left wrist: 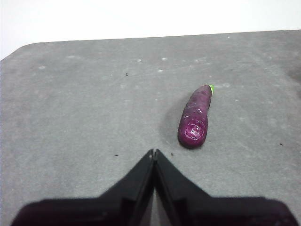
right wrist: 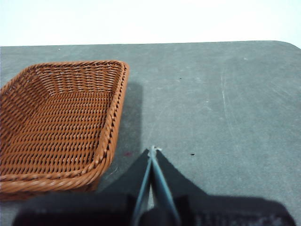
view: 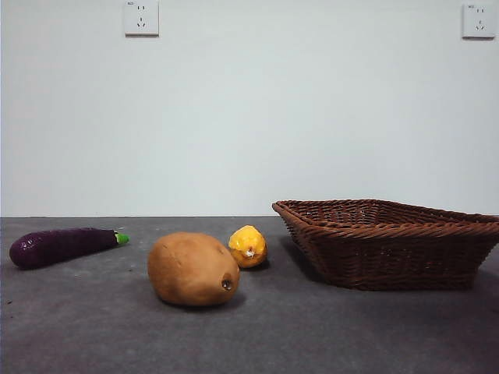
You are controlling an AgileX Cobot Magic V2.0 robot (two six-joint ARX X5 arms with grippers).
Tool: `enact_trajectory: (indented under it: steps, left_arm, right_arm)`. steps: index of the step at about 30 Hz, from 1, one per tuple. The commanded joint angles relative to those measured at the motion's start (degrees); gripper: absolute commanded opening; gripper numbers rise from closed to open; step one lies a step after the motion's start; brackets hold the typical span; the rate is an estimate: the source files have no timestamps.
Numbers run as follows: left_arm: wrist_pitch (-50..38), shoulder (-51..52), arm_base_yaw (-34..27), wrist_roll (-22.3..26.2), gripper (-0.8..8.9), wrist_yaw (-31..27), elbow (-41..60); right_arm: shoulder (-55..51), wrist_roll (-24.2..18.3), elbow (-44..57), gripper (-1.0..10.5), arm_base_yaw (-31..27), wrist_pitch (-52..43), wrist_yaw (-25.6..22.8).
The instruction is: Help me put the vegetables on the table into the basket
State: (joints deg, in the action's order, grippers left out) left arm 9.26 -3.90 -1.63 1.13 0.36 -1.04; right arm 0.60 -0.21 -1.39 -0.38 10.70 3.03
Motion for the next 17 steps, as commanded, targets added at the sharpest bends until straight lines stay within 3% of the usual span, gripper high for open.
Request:
enact_trajectory:
  steps: [1, 4, 7, 9, 12, 17]
  left_arm:
    - [-0.5, 0.0, 0.2, 0.5, -0.03, 0.0, 0.6]
    - [-0.5, 0.0, 0.2, 0.4, -0.03, 0.1, 0.6]
    - [-0.7, 0.0, 0.2, 0.0, -0.03, 0.1, 0.6]
    - [-0.7, 0.0, 0.2, -4.0, -0.03, 0.3, 0.0]
    - [0.4, -0.7, 0.2, -7.6, -0.03, 5.4, -4.9]
    - [0.4, -6.4, 0.2, -11.7, -0.03, 11.8, -13.6]
  right_arm:
    - [0.0, 0.7, 0.5, 0.0, 0.0, -0.2, 0.0]
    - [0.0, 2.8, 0.5, 0.0, 0.0, -0.2, -0.1]
    - [0.0, 9.1, 0.5, 0.0, 0.0, -0.3, 0.0]
    - [0.0, 13.2, -0.2, -0.1, 0.0, -2.0, -0.1]
    - [0.6, 18.7, -5.4, -0.1, 0.0, 0.4, -1.1]
    - [8.7, 19.6, -19.0, -0.1, 0.0, 2.7, -2.6]
